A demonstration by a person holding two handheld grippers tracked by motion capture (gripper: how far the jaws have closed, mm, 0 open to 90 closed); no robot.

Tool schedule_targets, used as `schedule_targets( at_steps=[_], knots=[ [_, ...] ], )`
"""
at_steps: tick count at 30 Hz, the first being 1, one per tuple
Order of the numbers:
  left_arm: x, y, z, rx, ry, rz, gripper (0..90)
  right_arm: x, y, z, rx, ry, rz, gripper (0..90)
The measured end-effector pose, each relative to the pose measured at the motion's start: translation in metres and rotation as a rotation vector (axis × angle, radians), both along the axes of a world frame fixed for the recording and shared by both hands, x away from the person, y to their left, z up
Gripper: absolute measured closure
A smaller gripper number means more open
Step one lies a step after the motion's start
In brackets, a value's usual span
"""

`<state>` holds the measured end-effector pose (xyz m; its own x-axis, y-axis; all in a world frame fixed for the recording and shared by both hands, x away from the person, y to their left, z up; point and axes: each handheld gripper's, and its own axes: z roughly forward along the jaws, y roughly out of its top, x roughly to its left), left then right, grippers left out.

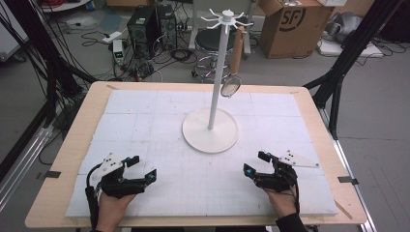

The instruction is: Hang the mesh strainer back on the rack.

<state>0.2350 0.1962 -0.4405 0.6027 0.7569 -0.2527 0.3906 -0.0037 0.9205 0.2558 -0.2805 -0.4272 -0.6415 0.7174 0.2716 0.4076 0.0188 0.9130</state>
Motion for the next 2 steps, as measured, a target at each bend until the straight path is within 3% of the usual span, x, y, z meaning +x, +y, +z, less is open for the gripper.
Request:
schedule_targets(
  at_steps=[2],
  knots=[
    [0.0, 0.0, -0.0002, 0.001, 0.002, 0.001, 11.3, 0.0006, -0.0009, -0.0001, 0.002, -0.001, -0.004, 13.6]
  ],
)
